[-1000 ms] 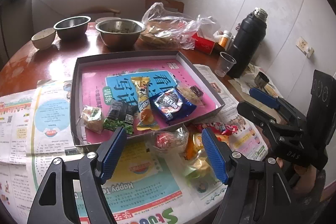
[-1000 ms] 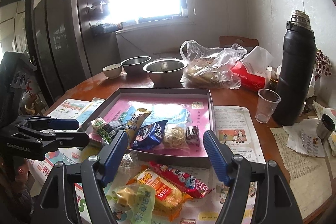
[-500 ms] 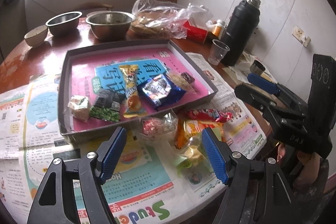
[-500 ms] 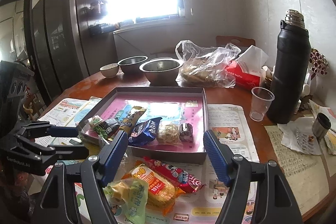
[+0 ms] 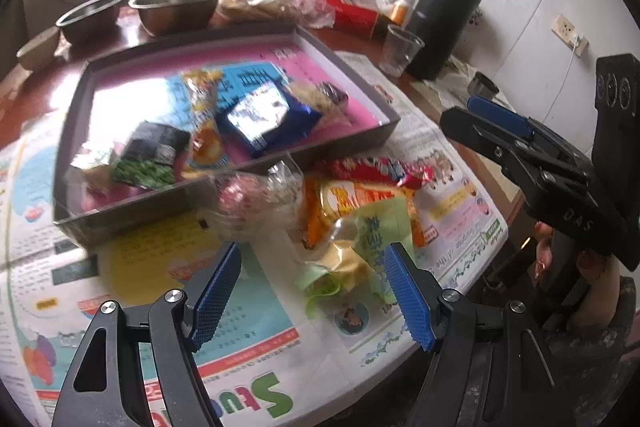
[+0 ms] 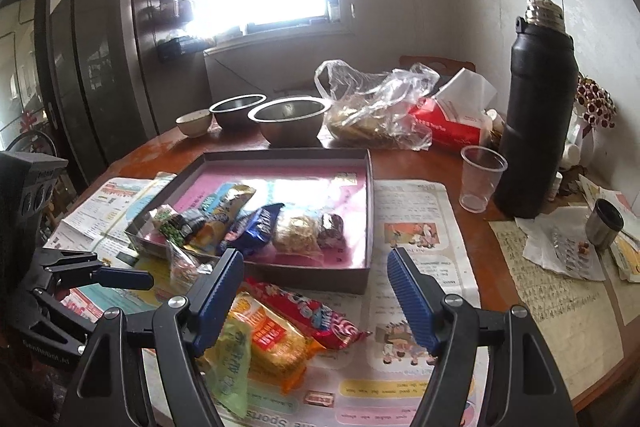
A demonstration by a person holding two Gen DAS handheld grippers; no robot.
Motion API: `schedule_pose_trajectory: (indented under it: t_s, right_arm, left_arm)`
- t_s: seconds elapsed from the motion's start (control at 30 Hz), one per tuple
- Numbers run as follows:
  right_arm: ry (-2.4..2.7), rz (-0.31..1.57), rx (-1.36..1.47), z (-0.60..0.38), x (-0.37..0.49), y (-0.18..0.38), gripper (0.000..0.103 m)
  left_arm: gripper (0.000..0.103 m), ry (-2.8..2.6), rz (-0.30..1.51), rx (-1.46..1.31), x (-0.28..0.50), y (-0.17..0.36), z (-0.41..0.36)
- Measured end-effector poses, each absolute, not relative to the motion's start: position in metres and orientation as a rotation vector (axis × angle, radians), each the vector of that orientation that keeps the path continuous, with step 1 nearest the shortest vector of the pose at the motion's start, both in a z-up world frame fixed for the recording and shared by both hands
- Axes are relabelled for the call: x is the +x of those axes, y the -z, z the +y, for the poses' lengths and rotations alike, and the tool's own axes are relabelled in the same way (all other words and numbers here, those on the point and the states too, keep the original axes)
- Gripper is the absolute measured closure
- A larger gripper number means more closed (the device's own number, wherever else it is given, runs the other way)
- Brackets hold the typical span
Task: Organize snacks
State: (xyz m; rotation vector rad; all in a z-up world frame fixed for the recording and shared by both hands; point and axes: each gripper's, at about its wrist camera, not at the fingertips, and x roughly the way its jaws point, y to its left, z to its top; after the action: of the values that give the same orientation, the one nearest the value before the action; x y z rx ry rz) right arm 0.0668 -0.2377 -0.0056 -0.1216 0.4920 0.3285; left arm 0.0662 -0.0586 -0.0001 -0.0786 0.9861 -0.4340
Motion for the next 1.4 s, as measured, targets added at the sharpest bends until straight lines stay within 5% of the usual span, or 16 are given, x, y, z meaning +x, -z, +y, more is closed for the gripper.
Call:
schedule_pose_trajectory:
  t_s: [0.9, 1.4]
  right_arm:
    - [-0.43, 0.661, -0.258, -0.229, 0.121, 0.075, 0.029]
    - [-0.501, 0.684, -0.353, -0.209, 0.098, 0.082, 0.052]
  left_arm:
    - [0.027, 0.416, 1.054, -0.052, 0.083, 0.031, -0.074]
    - [0.032, 0.373, 1.03, -0.058, 0.079, 0.03, -0.045]
